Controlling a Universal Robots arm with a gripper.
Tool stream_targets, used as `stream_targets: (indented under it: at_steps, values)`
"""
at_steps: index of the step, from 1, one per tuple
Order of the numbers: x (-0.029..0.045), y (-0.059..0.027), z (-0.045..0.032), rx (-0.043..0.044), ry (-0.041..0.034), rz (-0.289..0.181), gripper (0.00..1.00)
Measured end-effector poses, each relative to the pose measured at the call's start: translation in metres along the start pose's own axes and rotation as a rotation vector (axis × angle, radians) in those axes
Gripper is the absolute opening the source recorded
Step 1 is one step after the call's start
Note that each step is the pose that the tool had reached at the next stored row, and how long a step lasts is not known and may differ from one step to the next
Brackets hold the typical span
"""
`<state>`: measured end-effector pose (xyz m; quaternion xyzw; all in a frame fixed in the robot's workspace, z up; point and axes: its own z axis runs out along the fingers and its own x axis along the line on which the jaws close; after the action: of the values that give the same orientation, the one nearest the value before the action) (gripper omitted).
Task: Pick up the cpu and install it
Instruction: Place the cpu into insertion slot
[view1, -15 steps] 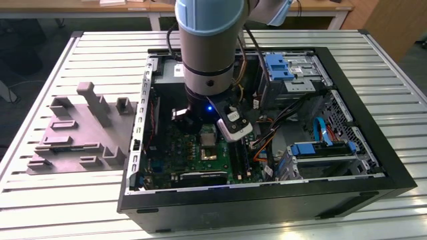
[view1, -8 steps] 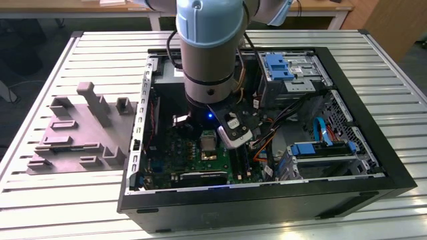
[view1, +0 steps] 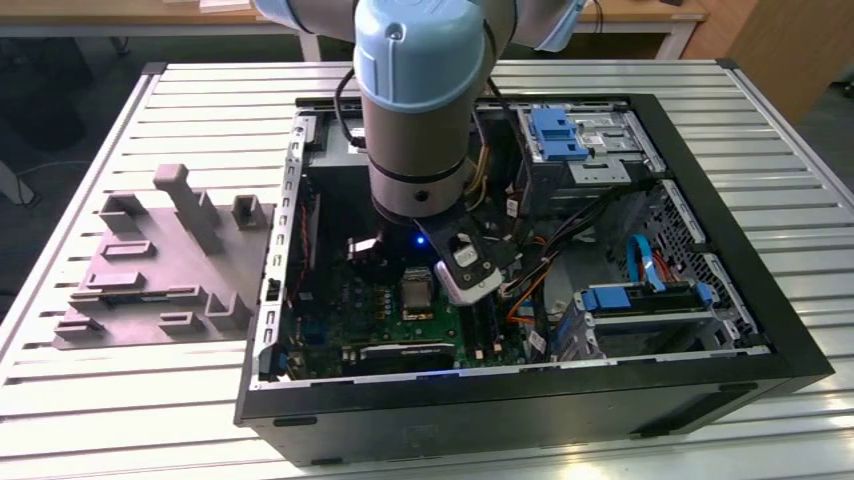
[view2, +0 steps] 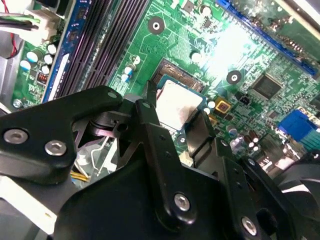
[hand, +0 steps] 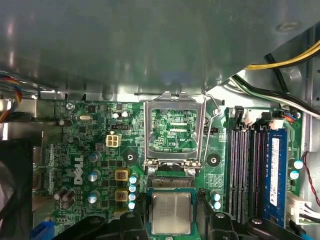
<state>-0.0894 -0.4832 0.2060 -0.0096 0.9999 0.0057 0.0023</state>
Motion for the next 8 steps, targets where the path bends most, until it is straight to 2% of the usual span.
stream_targets:
  at_steps: [8]
  values:
    - [-0.0001, -0.0001, 0.0020, -0.0002, -0.0002, 0.000, 0.47]
